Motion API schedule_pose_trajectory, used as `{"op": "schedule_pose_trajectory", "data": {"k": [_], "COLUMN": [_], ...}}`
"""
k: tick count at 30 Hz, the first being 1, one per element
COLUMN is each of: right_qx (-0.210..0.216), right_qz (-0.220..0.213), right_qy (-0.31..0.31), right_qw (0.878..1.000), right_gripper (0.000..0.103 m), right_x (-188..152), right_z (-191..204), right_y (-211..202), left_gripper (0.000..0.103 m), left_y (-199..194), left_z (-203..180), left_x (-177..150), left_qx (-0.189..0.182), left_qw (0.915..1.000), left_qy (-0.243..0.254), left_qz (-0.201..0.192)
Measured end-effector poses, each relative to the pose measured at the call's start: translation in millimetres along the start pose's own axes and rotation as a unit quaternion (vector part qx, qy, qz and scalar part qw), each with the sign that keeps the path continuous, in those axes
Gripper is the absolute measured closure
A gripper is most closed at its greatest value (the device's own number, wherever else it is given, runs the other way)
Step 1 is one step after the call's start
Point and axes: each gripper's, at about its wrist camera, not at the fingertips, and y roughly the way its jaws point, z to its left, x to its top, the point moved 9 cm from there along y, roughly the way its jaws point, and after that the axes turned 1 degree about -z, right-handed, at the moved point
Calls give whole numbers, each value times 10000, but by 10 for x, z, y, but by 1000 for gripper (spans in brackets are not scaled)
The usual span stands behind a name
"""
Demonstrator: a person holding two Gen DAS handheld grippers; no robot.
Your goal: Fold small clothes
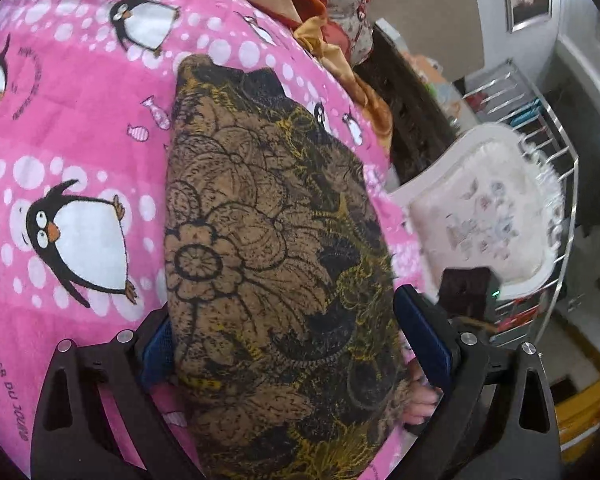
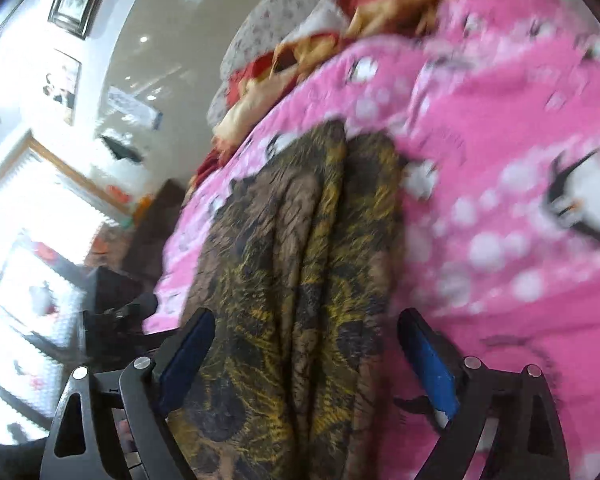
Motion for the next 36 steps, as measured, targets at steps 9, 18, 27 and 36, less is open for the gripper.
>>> {"op": "schedule_pose_trajectory", "data": {"k": [9,18,27,36], "right_qx": [1063,1379,640,-123], "right_qz": [311,528,642,1165], "right_qy": [227,107,-28,-326], "right_qw": [9936,9890,9959,9926], "right_gripper": [23,28,48,52], "right_x": [164,135,109,122], "right_z": [-24,136,20,177], "right_y": [84,250,425,643], "left_gripper": [6,6,15,16], "left_y": [50,44,184,283], "left_z": [31,73,3,30], "left_x": [-49,34,-105,-151], "left_qx": [102,80,1948,2708], "left_qw": [9994,9997,9752,9538], "left_qy": [219,-100,1041,1271], "left_qz": [-254,-193,-149,-288]}}
